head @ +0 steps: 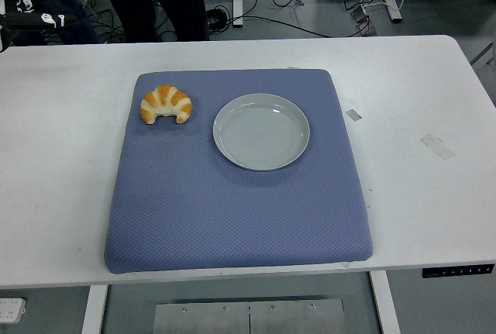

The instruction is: Place the bread on the plate

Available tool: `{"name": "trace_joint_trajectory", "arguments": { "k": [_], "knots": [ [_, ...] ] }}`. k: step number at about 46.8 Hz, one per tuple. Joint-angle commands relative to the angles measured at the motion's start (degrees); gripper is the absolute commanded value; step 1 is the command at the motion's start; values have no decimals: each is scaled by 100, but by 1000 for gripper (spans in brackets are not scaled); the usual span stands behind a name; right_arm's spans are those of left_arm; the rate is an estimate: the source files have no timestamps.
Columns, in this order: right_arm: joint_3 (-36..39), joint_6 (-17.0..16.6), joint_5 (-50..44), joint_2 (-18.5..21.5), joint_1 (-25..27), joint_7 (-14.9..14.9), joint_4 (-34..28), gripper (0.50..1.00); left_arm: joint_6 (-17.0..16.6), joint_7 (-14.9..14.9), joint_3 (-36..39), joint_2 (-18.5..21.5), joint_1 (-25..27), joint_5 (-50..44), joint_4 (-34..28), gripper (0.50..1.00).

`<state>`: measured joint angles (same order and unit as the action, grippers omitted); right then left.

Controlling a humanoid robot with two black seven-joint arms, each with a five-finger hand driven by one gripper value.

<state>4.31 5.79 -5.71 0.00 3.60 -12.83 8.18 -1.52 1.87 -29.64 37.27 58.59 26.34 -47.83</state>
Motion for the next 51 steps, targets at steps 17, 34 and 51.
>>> {"name": "trace_joint_trajectory", "arguments": {
  "k": [17,34,51],
  "knots": [
    [0,1,0,0,0,0,0,1000,-982,-459,204,-273,241,1592,-595,977],
    [0,1,0,0,0,0,0,1000,-1140,-1320,863,-765,601,2805,-957,975],
    [0,1,0,0,0,0,0,1000,-1650,-1839,1734,-1117,759,3377,-1598,975]
  ]
}}
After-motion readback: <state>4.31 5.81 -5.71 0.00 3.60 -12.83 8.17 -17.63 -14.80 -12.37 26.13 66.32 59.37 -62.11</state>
